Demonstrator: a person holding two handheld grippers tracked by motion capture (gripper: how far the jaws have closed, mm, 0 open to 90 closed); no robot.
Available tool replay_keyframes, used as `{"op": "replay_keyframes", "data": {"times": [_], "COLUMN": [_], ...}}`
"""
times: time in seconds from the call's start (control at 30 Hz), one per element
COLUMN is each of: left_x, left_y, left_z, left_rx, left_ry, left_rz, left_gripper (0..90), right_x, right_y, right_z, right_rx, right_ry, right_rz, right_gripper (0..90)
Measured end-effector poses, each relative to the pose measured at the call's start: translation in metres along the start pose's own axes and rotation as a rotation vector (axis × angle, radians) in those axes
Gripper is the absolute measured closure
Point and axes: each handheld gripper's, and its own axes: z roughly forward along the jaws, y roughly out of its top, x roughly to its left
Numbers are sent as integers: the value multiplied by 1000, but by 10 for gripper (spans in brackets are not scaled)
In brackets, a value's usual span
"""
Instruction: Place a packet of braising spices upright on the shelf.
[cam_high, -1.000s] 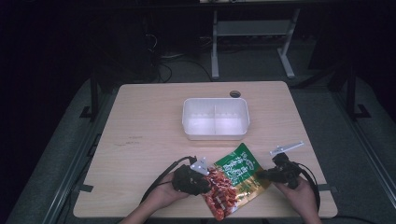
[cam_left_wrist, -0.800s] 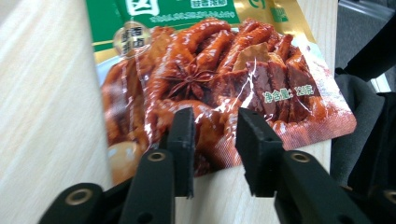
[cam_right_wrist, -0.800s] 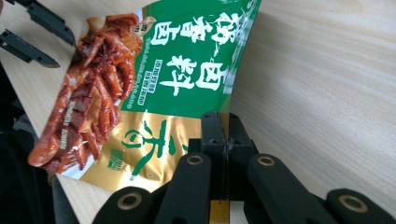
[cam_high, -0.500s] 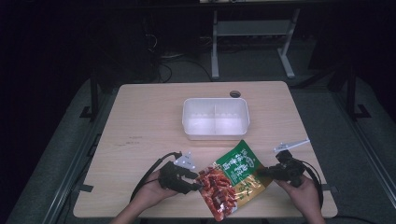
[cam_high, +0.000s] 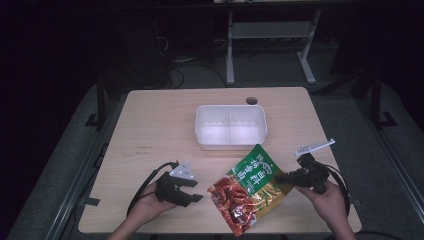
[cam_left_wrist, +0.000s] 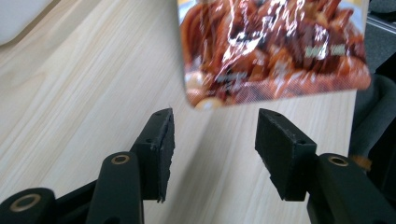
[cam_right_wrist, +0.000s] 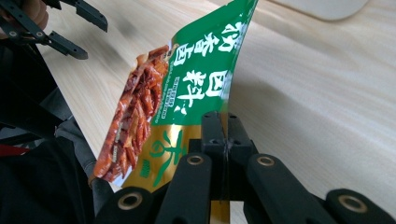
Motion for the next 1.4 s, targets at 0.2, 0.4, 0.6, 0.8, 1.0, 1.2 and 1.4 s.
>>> {"op": "replay_keyframes", "data": {"times": [0.2, 0.4, 0.6, 0.8, 1.0, 1.2, 1.4], "left_x": [8, 9, 11, 12, 12, 15, 15], "left_y": [-13, -20, -24, -25, -26, -28, -28], "left_z": [-6, -9, -10, -8, -10, -11, -11], "left_rx": [-25, -31, -37, -25, -36, -33, -37], "left_ry": [17, 44, 56, 55, 66, 71, 75], "left_rz": [-32, -35, -53, -46, -44, -43, -45], "left_gripper": [443, 419, 389, 384, 381, 378, 378], "right_x": [5, 12, 21, 29, 37, 47, 61], "right_y": [13, 26, 36, 44, 53, 61, 71], "right_z": [-8, -15, -23, -30, -35, -38, -46], "right_rx": [-2, -11, -24, -24, -22, -17, -11], "right_ry": [7, 17, 39, 55, 95, 109, 98], "right_rz": [-15, -42, -70, -102, -123, -153, -203], "right_gripper": [898, 898, 898, 898, 899, 899, 900]}}
